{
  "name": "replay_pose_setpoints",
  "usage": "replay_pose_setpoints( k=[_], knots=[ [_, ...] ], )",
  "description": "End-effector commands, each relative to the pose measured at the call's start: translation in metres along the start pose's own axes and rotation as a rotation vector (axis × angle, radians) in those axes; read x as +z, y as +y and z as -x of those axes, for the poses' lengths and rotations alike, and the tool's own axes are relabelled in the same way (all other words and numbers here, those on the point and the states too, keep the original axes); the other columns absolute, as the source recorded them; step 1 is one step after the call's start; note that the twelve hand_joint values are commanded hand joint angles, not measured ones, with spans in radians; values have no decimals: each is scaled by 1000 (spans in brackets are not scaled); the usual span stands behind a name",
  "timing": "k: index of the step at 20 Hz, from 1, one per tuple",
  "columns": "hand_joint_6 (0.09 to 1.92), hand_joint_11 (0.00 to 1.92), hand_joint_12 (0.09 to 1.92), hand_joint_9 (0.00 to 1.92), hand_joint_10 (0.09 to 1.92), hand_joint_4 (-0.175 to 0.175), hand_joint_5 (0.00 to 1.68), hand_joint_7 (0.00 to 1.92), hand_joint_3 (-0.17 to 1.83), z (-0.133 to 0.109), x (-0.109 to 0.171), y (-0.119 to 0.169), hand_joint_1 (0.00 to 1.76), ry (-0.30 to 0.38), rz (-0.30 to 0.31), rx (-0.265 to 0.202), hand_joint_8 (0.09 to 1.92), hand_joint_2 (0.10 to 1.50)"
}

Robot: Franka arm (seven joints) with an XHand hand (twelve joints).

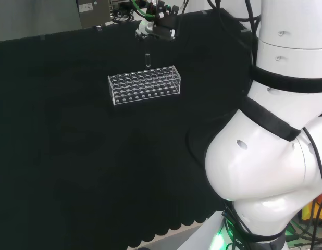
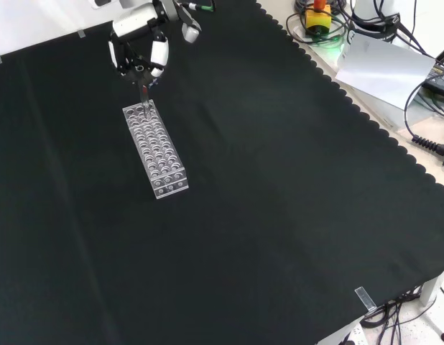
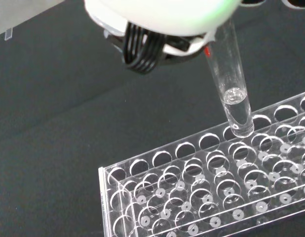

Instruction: Put the test tube back in the rack.

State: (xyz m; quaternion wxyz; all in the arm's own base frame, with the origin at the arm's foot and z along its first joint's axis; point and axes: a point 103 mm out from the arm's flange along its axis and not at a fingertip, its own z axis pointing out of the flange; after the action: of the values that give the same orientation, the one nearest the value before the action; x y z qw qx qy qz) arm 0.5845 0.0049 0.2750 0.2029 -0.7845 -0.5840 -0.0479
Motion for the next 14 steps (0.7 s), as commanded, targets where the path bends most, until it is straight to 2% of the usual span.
replay_pose_setpoints(
  k=[1, 14],
  knots=[
    [501, 1305, 853, 1603, 537, -175, 1355, 1703, 641, -2, 14, 7, 1231, 19, -16, -2, 495, 640],
    [500, 1305, 854, 1603, 537, -175, 1356, 1703, 642, 12, 32, 18, 1231, 21, -46, 13, 495, 640]
  ],
)
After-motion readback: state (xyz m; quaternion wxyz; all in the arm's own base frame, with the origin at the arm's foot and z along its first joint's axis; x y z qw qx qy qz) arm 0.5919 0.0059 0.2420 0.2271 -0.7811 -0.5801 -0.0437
